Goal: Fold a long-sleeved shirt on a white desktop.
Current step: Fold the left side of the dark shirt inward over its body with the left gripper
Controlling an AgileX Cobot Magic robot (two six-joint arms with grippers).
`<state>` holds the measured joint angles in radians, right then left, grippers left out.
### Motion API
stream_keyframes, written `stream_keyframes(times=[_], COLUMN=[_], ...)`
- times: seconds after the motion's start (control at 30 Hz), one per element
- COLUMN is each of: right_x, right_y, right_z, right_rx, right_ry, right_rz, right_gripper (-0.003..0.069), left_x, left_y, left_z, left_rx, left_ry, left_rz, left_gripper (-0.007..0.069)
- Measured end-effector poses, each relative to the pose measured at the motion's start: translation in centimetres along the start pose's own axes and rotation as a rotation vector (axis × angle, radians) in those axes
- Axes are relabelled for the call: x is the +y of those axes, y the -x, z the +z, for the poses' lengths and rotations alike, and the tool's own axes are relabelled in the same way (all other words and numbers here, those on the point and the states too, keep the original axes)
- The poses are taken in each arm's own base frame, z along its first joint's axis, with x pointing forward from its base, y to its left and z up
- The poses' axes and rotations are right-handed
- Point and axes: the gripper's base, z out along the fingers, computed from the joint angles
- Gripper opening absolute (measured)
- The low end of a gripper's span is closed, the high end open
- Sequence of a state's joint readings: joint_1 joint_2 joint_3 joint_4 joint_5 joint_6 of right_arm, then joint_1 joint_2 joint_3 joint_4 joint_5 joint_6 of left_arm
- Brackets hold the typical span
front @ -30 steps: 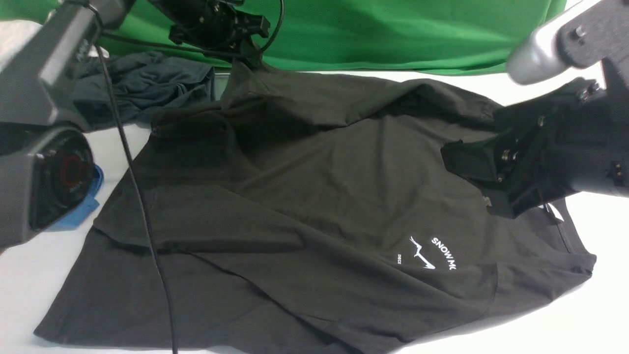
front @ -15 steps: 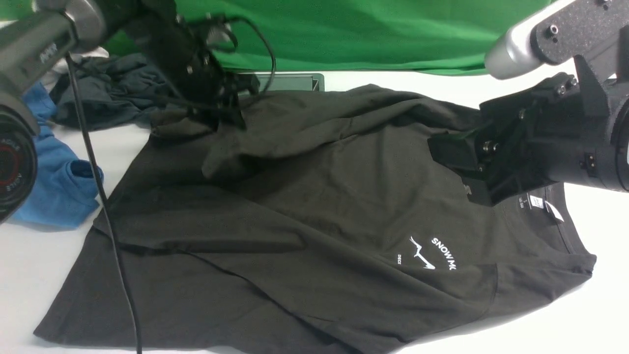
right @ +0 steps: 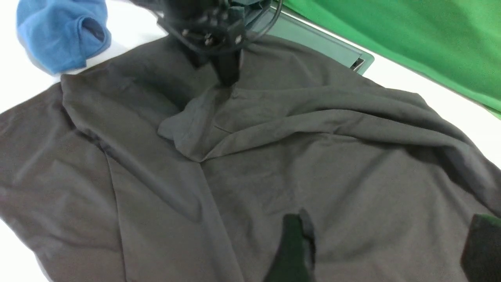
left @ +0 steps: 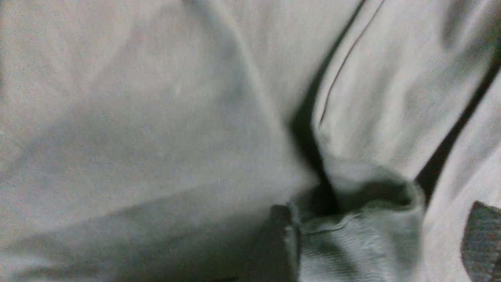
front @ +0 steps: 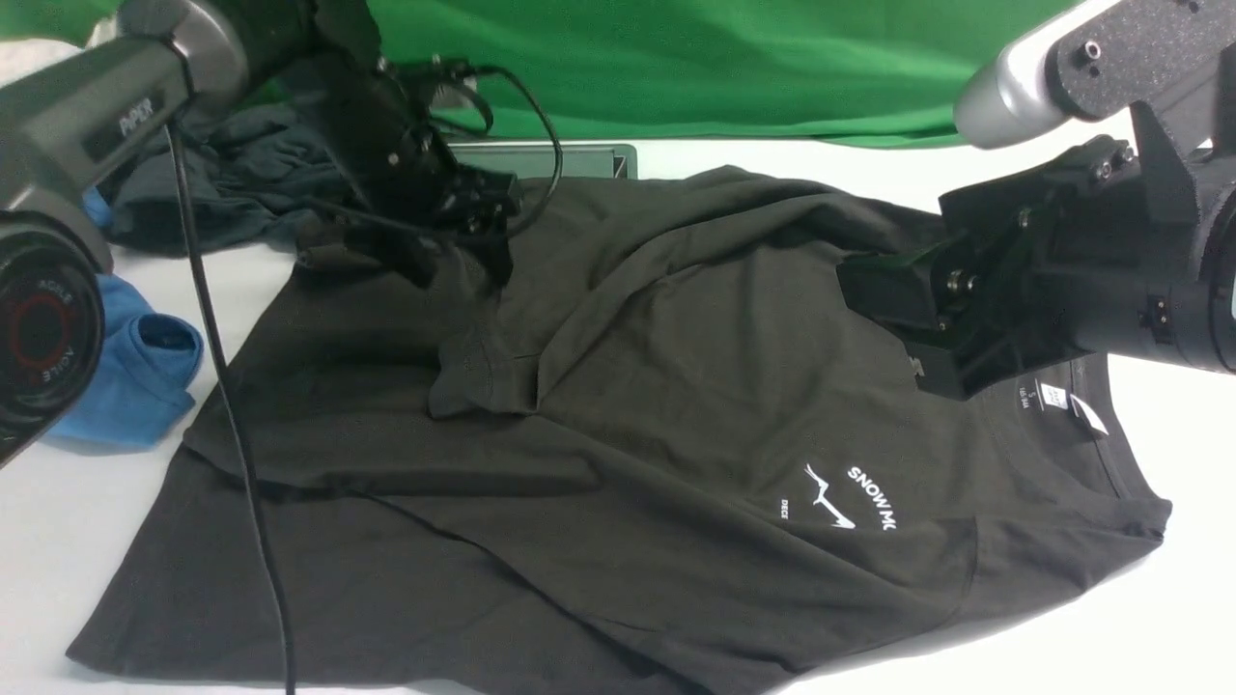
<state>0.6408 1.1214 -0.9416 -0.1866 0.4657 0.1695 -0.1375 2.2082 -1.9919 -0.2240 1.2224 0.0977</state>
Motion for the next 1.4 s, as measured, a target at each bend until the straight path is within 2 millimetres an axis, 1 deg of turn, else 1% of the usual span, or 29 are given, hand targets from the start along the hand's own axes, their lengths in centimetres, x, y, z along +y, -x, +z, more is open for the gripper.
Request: stream_keyframes(times=[0.03,0.07,0.1,0.13,0.17,0.2,0.27,0.3,0.37,0.4,0.43,0.47,0.53,0.6,0.67,0.73,0.8,0.9,1.0,1.03,1.1,1.17,1.23,1.3,1.4], right_x=[0.0,0.0,0.0,0.0,0.0,0.0,0.0,0.0,0.0,0.0,0.0,0.0,0.1,0.1,0.1,0.1,0.1,0.1,0.1,0.1,0.1,0.1,0.1,0.1,0.1], right_y=[0.0,0.0,0.0,0.0,0.0,0.0,0.0,0.0,0.0,0.1,0.2,0.2,0.4,0.5,0.5,0.5,0.5,0.5,0.4,0.4,0.4,0.4,0.4,0.3,0.3], right_z=[0.0,0.0,0.0,0.0,0.0,0.0,0.0,0.0,0.0,0.0,0.0,0.0,0.0,0.0,0.0,0.0,0.0,0.0,0.0,0.0,0.0,0.0,0.0,0.0,0.0], right_rx=[0.000,0.000,0.000,0.000,0.000,0.000,0.000,0.000,-0.005,-0.013,-0.018,-0.027,-0.041,-0.051,-0.054,-0.054,-0.055,-0.052,-0.043,-0.043,-0.043,-0.043,-0.041,-0.037,-0.037], right_ry=[0.000,0.000,0.000,0.000,0.000,0.000,0.000,0.000,0.001,0.002,0.003,0.005,0.007,0.009,0.009,0.009,0.009,0.009,0.008,0.008,0.008,0.009,0.009,0.008,0.008], right_rz=[0.000,0.000,0.000,-0.001,-0.001,-0.002,-0.004,-0.004,-0.004,-0.006,-0.006,-0.006,-0.007,-0.007,-0.007,-0.007,-0.008,-0.007,-0.006,-0.004,-0.004,-0.004,-0.004,-0.004,-0.004], right_gripper=[0.0555,0.0555,0.0555,0.0555,0.0555,0.0555,0.0555,0.0555,0.0555,0.0555,0.0555,0.0555,0.0555,0.0555,0.0555,0.0555,0.0555,0.0555,0.0555,0.0555,0.0555,0.0555,0.0555,0.0555,0.0555], left_x=[-0.1,-0.1,-0.3,-0.5,-0.5,-0.7,-0.8,-0.8,-0.4,0.1,0.3,0.7,1.3,1.8,2.0,1.9,1.9,2.0,2.1,2.1,2.0,2.0,2.1,2.0,1.8], left_y=[0.2,0.2,0.2,0.1,0.0,-0.4,-1.8,-1.8,-3.4,-4.6,-5.1,-5.9,-7.2,-7.9,-8.3,-8.1,-7.8,-7.6,-7.6,-7.6,-7.6,-7.6,-7.6,-7.6,-7.5], left_z=[-0.6,-0.8,-1.7,-2.5,-2.9,-3.5,-3.8,-3.9,-3.1,-2.1,-1.5,-0.6,1.4,3.0,4.1,4.6,4.8,5.2,5.5,5.5,5.5,5.5,5.3,4.6,3.9], left_rx=[-0.019,-0.027,-0.046,-0.061,-0.065,-0.067,-0.036,-0.040,0.021,0.079,0.105,0.140,0.163,0.132,0.084,0.029,-0.015,-0.029,-0.029,-0.028,-0.026,-0.024,-0.026,-0.039,-0.059], left_ry=[0.004,0.004,0.010,0.012,0.012,0.013,0.011,0.011,0.010,0.005,-0.005,-0.017,-0.052,-0.091,-0.139,-0.162,-0.177,-0.182,-0.194,-0.195,-0.200,-0.204,-0.205,-0.202,-0.202], left_rz=[0.009,0.012,0.028,0.043,0.047,0.049,0.039,0.038,-0.023,-0.078,-0.102,-0.134,-0.207,-0.279,-0.317,-0.321,-0.325,-0.322,-0.319,-0.318,-0.315,-0.317,-0.310,-0.279,-0.250], left_gripper=[0.0622,0.0631,0.0652,0.0661,0.0662,0.0661,0.0658,0.0658,0.0647,0.0636,0.0627,0.0615,0.0583,0.0548,0.0509,0.0478,0.0437,0.0405,0.0328,0.0323,0.0255,0.0223,0.0169,0.0119,0.0080])
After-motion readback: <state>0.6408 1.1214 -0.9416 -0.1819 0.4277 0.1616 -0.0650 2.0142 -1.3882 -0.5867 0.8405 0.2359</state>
